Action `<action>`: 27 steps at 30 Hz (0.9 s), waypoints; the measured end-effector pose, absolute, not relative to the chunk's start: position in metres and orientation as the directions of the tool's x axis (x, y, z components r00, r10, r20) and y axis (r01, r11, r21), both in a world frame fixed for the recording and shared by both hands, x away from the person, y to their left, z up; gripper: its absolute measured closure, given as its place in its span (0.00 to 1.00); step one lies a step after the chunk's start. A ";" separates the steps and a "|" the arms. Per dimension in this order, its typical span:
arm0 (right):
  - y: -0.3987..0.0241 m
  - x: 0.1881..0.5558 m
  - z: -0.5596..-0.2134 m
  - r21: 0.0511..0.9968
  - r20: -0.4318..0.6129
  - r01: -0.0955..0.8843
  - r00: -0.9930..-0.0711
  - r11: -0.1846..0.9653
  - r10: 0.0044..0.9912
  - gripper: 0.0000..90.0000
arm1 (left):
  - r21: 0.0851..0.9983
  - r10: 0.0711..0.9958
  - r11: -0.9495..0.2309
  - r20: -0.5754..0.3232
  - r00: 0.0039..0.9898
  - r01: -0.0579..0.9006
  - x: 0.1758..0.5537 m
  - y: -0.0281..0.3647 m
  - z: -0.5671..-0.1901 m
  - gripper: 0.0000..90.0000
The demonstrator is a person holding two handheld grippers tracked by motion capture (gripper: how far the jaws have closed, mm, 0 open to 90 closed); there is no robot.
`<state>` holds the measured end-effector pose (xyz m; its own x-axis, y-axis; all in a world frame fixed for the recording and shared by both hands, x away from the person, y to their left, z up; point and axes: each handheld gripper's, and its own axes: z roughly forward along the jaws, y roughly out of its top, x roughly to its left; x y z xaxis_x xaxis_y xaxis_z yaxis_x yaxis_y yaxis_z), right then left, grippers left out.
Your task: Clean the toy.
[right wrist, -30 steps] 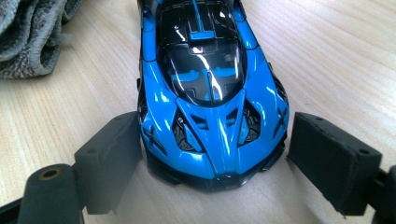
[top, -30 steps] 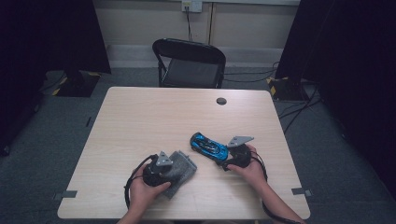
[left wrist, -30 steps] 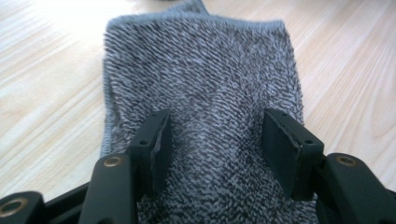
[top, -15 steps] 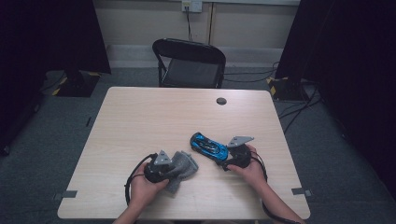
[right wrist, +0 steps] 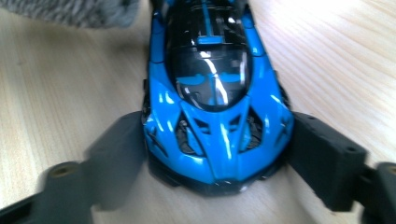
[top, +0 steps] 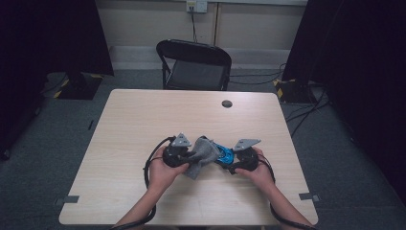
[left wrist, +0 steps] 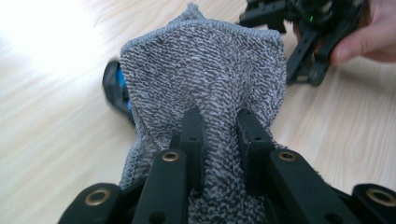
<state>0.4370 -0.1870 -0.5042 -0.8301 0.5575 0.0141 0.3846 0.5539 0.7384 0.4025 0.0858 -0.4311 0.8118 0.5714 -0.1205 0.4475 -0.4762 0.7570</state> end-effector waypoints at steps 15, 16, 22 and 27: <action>-0.187 0.436 -0.504 0.739 0.010 0.383 -0.829 0.554 0.559 0.26 | 0.678 0.494 -0.589 -0.128 0.860 0.440 0.426 0.016 -0.459 0.84; -0.187 0.436 -0.504 0.740 0.010 0.383 -0.829 0.554 0.559 0.26 | 0.676 0.495 -0.591 -0.128 0.860 0.440 0.427 0.016 -0.458 0.84; -0.187 0.436 -0.504 0.740 0.010 0.383 -0.828 0.553 0.561 0.27 | 0.669 0.522 -0.593 -0.104 0.847 0.447 0.431 0.017 -0.454 0.84; -0.187 0.436 -0.504 0.740 0.010 0.384 -0.828 0.553 0.561 0.26 | 0.656 0.540 -0.600 -0.091 0.837 0.458 0.435 0.017 -0.451 0.84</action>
